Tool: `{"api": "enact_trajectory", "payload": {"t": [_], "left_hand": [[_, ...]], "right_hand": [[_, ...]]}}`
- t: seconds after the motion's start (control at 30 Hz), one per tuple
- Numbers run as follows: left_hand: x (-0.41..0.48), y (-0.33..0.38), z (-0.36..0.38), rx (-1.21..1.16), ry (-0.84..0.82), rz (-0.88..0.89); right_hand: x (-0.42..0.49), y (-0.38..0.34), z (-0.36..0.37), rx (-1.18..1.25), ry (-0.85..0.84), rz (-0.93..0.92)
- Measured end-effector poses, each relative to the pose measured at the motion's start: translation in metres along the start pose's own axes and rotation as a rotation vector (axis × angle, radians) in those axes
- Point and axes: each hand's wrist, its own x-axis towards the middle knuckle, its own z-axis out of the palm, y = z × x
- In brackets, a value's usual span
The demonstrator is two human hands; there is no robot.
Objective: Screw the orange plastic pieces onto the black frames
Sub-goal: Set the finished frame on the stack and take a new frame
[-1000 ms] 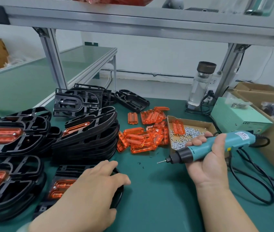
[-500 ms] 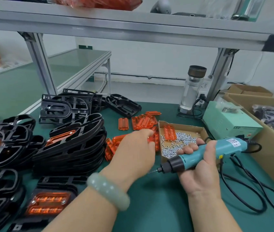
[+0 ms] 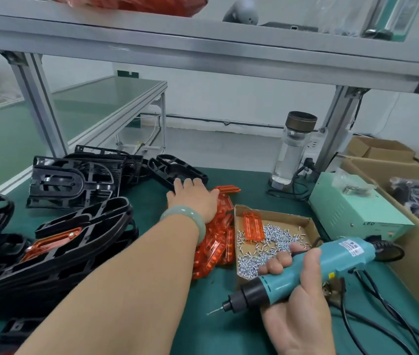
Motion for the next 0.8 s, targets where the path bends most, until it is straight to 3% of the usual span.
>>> {"api": "enact_trajectory", "payload": {"t": [0.23,0.4,0.57,0.7,0.8], "left_hand": [[0.017,-0.004,0.005,0.037,-0.230,-0.017],[0.008,-0.003,-0.005,0.202,-0.105,0.054],[-0.004,-0.004,-0.016,0.212,0.013,0.033],[-0.008,-0.012,-0.015,0.136,0.109,-0.095],[-0.008,-0.014,-0.011,0.014,0.199,-0.310]], "right_hand": [[0.000,0.008,0.004,0.002,-0.032,0.010],[-0.002,0.007,0.004,-0.009,-0.058,0.024],[-0.006,0.003,0.004,0.013,-0.060,0.037],[-0.009,0.002,0.004,0.014,-0.056,0.035],[-0.009,0.002,0.004,0.007,-0.057,0.030]]}}
